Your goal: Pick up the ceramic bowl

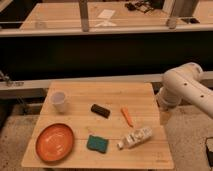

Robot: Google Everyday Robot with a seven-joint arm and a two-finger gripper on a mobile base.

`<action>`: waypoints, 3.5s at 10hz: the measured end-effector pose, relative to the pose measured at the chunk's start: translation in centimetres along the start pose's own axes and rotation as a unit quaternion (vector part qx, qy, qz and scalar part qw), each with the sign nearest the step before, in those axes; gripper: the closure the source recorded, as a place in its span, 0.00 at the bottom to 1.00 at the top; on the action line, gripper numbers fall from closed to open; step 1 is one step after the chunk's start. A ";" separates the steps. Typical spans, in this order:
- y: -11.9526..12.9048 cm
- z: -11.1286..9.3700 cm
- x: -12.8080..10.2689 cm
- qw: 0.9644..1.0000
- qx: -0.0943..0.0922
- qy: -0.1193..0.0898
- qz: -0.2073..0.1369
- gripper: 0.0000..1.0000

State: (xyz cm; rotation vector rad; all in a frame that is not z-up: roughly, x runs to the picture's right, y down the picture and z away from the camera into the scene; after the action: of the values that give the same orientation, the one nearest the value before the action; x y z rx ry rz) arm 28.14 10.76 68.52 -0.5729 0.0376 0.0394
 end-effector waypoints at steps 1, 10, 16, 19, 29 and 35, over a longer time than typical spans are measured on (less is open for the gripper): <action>0.0 0.0 0.0 1.000 0.000 0.000 0.000 0.20; -0.1 -0.4 -3.1 1.000 0.001 0.008 -0.028 0.20; -0.2 -0.8 -7.8 0.997 0.006 0.024 -0.073 0.20; -0.5 -0.9 -12.0 0.993 0.011 0.034 -0.111 0.20; 0.0 -1.1 -23.5 0.972 0.032 0.063 -0.226 0.20; 0.7 -0.2 -28.7 0.949 0.038 0.079 -0.301 0.20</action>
State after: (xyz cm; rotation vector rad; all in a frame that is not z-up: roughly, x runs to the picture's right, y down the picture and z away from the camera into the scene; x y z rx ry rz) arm -0.58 10.44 69.31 -0.4891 0.0180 -0.6021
